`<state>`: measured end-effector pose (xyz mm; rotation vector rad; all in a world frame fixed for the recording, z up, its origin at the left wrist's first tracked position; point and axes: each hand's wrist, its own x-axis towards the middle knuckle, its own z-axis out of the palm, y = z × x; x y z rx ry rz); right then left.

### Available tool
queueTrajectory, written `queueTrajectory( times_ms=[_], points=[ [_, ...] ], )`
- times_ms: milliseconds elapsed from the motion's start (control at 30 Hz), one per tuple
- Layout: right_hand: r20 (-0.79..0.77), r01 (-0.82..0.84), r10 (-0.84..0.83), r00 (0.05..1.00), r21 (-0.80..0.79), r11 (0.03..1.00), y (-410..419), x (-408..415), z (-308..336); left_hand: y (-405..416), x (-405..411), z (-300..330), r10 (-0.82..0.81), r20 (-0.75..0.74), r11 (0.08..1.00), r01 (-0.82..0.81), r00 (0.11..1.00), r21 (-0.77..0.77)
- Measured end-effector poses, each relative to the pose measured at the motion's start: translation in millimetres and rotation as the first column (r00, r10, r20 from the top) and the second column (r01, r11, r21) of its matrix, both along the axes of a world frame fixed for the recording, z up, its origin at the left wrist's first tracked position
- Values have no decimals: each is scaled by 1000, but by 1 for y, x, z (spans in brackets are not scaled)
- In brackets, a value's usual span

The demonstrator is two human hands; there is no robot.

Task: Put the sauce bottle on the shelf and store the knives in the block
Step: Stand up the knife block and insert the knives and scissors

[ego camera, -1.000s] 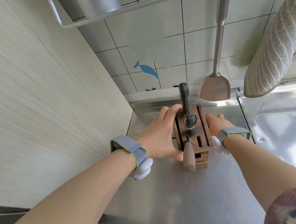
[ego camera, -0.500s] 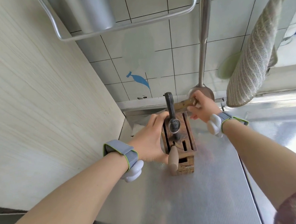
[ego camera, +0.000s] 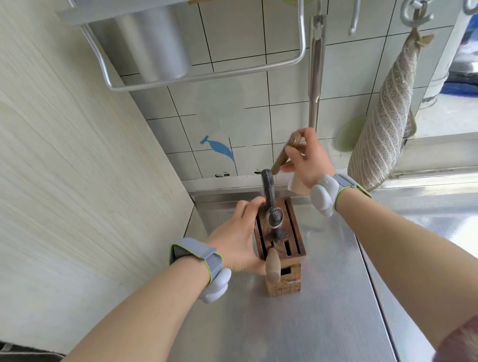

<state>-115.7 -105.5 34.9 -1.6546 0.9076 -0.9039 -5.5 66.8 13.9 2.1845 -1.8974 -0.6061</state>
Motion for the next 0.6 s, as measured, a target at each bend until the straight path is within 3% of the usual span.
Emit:
queueTrajectory(
  times_ms=[133, 233, 600],
  points=[
    [-37, 38, -46, 998, -190, 981, 2, -6, 21, 1, -3, 2, -7, 24, 1000, 7, 1000, -11],
    [18, 81, -79, 997, -305, 949, 8, -13, 44, 0, -2, -1, 21, 32, 1000, -21, 999, -14],
    [59, 192, -214, 975, -705, 682, 41, -48, 124, 0, -9, 5, 27, 29, 999, -26, 999, -32]
  ],
)
